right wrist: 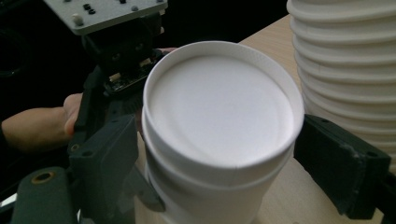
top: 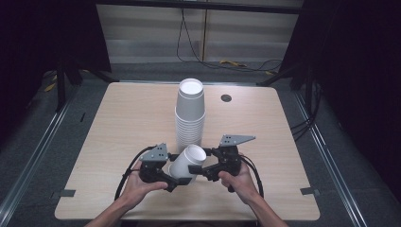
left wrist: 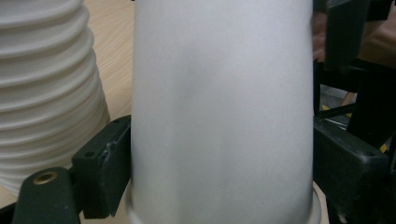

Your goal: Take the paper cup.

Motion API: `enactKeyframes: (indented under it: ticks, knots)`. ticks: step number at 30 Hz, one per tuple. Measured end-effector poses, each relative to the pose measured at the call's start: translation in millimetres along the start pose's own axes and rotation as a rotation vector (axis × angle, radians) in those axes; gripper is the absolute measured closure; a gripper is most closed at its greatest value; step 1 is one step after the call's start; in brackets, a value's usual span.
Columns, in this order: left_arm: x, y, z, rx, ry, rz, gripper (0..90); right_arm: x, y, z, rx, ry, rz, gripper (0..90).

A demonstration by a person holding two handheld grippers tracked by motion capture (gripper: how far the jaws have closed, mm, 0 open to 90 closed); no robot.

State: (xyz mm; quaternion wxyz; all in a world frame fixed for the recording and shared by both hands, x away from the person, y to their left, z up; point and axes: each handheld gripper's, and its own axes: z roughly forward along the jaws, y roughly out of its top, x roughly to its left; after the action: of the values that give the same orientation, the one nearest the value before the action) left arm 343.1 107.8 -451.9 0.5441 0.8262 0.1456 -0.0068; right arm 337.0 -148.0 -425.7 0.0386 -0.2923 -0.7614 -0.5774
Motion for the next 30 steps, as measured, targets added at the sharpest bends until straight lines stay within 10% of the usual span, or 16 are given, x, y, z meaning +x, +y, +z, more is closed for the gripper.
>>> enactKeyframes:
  ticks: [15, 30]
  knots:
    - [3.9, 3.5, -5.9, 0.031, 0.002, -0.007, 15.4, -5.6, 9.2, -18.4, 0.05, 0.027, -0.036, 14.6]
    - [6.1, 8.6, -10.0, 0.1, 0.006, -0.018, 15.9, -5.9, 10.9, -16.1, 0.223, 0.016, -0.118, 19.2]
